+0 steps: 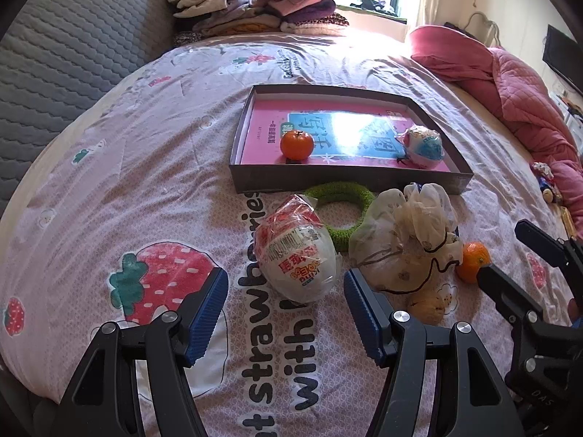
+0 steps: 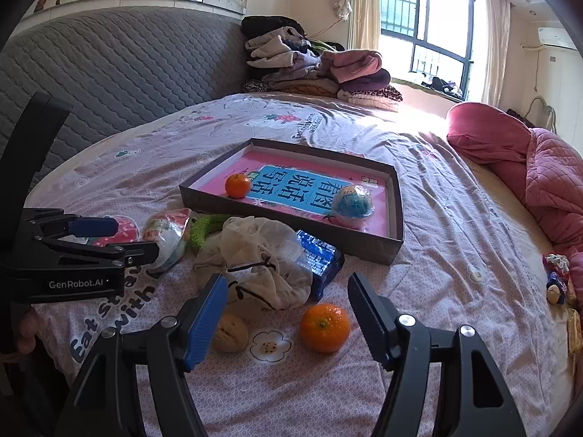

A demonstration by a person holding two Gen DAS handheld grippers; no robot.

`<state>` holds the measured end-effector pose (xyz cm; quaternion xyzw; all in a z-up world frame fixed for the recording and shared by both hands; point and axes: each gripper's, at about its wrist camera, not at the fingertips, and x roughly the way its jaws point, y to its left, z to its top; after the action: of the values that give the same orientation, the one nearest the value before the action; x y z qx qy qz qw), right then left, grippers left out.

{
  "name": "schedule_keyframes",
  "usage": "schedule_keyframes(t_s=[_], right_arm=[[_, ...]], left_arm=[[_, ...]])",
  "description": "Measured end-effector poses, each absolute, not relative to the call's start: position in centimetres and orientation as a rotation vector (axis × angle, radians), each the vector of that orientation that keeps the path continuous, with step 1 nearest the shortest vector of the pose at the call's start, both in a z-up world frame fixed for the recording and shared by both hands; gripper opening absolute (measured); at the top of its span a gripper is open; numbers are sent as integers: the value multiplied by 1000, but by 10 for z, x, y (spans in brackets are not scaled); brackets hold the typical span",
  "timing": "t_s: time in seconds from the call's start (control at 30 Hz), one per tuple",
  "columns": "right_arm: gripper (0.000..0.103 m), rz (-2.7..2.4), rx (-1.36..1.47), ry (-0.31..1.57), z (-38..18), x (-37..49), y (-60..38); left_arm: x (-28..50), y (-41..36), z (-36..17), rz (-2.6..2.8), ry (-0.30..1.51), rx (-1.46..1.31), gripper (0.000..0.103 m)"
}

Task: Organize objects
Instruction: 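Withdraw both open tools from the tray back toward the remaining items, then grasp the white-and-red wrapped egg with the left tool while the right tool grasps the walnut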

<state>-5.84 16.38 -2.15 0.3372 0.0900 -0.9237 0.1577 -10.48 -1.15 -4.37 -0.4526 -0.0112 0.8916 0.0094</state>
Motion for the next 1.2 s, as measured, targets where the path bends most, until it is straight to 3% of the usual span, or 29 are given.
schedule_keyframes(t_s=[1.2], right_arm=[[68,-2562,1061,310,-64,-47,135]], left_arm=[[-119,-11,-60,2750,-92,-1424,68]])
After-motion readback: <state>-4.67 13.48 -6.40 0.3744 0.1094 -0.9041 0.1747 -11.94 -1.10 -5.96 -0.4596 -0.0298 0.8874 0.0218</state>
